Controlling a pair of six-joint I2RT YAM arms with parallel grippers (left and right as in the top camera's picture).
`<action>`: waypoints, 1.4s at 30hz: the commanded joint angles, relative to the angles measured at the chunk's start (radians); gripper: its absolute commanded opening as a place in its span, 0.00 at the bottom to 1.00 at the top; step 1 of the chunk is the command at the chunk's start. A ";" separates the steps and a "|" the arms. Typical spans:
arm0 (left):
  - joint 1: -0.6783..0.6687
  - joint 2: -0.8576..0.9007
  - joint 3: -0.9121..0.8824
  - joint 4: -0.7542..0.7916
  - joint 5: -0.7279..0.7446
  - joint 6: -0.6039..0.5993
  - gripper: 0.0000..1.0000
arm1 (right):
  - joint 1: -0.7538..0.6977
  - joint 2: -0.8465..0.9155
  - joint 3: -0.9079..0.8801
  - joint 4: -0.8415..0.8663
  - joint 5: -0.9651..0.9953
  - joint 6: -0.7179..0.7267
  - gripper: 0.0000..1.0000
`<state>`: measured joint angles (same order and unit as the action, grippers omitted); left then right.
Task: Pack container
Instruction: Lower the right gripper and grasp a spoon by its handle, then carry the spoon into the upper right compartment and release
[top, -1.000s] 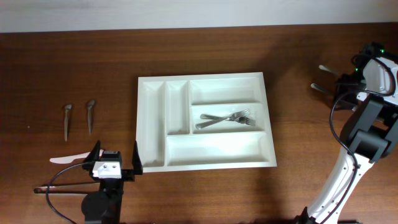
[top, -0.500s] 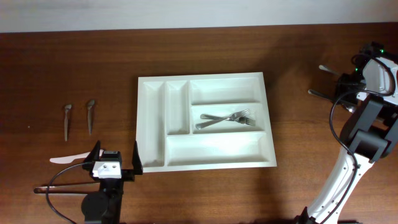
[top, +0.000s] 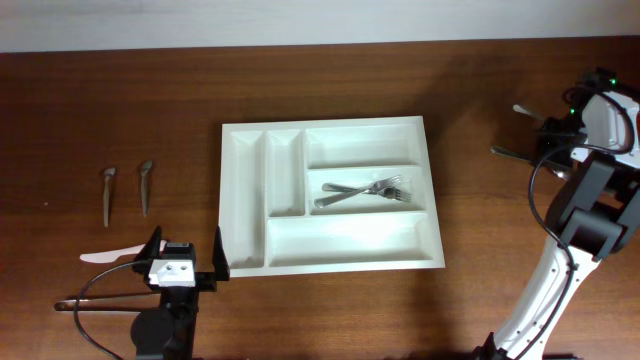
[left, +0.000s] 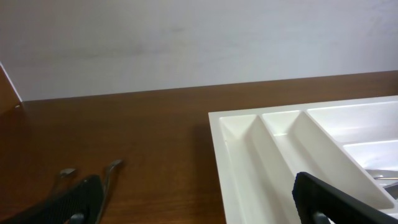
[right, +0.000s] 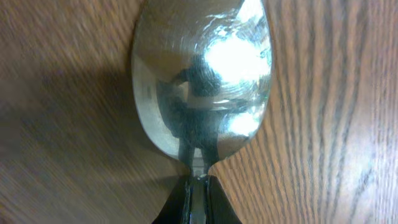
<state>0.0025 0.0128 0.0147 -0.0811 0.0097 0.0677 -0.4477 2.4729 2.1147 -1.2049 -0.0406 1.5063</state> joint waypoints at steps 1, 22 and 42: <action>0.005 -0.007 -0.006 -0.002 -0.007 0.019 0.99 | 0.057 -0.042 0.039 -0.021 -0.028 -0.017 0.04; 0.005 -0.007 -0.006 -0.002 -0.007 0.019 0.99 | 0.394 -0.113 0.311 -0.263 -0.028 -0.088 0.04; 0.005 -0.007 -0.006 -0.002 -0.007 0.019 0.99 | 0.737 -0.109 0.276 -0.276 0.002 0.157 0.10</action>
<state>0.0025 0.0128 0.0147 -0.0811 0.0097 0.0677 0.2764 2.3905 2.4031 -1.4837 -0.0692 1.5879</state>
